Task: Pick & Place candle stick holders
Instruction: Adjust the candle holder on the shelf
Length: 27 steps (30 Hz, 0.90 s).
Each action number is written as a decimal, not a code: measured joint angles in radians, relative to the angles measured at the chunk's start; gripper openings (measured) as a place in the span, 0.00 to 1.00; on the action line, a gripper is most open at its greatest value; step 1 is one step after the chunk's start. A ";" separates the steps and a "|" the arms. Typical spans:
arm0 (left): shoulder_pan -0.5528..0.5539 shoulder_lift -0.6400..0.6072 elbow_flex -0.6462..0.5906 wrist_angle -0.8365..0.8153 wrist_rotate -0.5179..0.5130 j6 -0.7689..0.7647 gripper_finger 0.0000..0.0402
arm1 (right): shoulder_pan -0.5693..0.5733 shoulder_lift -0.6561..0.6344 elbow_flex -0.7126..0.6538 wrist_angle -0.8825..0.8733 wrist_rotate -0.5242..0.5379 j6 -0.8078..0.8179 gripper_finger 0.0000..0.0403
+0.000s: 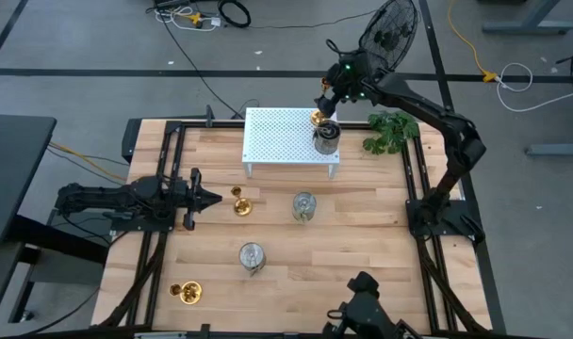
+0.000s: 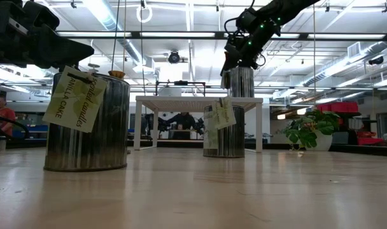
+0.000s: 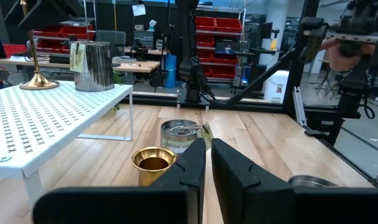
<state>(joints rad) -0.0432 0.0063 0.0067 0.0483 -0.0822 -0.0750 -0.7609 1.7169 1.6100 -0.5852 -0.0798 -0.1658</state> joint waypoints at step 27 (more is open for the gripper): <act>0.000 0.000 0.000 0.000 0.000 0.000 0.08 | -0.016 0.006 0.000 -0.024 -0.005 0.027 0.48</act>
<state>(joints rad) -0.0430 0.0063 0.0066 0.0484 -0.0822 -0.0752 -0.7767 1.7226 1.6100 -0.6095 -0.0849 -0.1390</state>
